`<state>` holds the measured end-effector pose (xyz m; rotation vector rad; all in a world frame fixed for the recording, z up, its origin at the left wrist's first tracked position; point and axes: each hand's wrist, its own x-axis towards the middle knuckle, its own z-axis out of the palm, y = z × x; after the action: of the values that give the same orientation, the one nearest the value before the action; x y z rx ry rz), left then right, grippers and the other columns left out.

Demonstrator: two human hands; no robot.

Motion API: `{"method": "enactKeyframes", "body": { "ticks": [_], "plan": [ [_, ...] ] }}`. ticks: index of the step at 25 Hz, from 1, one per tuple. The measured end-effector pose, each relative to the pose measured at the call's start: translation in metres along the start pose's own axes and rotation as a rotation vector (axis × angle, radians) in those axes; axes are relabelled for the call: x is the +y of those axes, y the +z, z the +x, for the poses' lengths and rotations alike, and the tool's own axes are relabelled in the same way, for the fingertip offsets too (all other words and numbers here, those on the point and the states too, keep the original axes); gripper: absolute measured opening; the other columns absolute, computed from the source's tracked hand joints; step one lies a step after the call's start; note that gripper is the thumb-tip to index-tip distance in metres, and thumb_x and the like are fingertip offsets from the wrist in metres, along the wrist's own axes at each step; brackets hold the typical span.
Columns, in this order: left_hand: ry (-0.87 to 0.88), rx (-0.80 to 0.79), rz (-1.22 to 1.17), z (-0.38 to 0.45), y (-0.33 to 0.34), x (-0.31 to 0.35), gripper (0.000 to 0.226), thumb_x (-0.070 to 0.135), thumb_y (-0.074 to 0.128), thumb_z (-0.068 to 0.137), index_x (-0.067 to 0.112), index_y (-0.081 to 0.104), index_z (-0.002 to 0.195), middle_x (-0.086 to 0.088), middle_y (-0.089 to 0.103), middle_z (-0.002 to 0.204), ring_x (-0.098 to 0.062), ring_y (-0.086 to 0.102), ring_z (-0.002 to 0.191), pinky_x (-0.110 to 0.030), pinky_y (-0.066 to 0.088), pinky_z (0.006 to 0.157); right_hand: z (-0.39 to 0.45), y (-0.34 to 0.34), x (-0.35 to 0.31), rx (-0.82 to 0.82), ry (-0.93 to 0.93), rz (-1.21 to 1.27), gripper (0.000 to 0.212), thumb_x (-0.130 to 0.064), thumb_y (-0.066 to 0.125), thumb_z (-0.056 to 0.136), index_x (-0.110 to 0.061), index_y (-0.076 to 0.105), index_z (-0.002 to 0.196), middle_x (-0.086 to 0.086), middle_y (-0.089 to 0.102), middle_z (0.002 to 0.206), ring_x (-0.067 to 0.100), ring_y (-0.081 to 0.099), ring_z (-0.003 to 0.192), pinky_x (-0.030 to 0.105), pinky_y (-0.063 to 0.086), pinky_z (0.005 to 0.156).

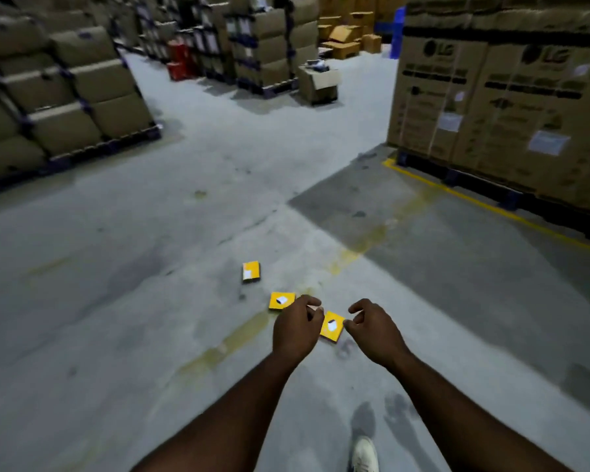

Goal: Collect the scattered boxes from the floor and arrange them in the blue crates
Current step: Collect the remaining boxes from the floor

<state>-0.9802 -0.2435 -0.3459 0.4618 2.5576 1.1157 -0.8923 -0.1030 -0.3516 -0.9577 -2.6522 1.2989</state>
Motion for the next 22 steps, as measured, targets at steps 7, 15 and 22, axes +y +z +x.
{"method": "enactKeyframes", "body": {
  "ticks": [7,15,22],
  "plan": [
    [-0.198,0.185,0.071,0.089,-0.030,-0.012,0.016,0.037,0.058,0.088,0.032,0.065,0.101,0.010,0.074,0.087,-0.008,0.070,0.083,-0.034,0.055,0.080,0.122,0.020,-0.042,-0.148,-0.124,0.014,0.024,-0.028,0.063,0.087,-0.024,0.056,0.110,0.001,0.063,0.102,0.015,0.060,0.090,0.026,0.035,0.068],
    [-0.266,0.253,0.008,0.170,-0.053,-0.047,0.024,0.033,0.061,0.091,0.029,0.061,0.115,0.008,0.073,0.095,-0.013,0.070,0.089,-0.033,0.053,0.082,0.208,0.060,-0.079,-0.247,-0.146,-0.062,0.025,-0.031,0.061,0.086,-0.028,0.054,0.110,0.000,0.062,0.102,0.016,0.064,0.087,0.028,0.042,0.068],
    [-0.293,0.169,-0.064,0.269,-0.097,-0.130,0.025,0.031,0.061,0.091,0.028,0.062,0.115,0.009,0.071,0.089,-0.012,0.069,0.086,-0.032,0.052,0.080,0.292,0.126,-0.121,-0.212,-0.066,-0.150,0.025,-0.031,0.062,0.089,-0.026,0.055,0.112,-0.003,0.058,0.102,0.016,0.060,0.083,0.030,0.048,0.070]
  ]
}}
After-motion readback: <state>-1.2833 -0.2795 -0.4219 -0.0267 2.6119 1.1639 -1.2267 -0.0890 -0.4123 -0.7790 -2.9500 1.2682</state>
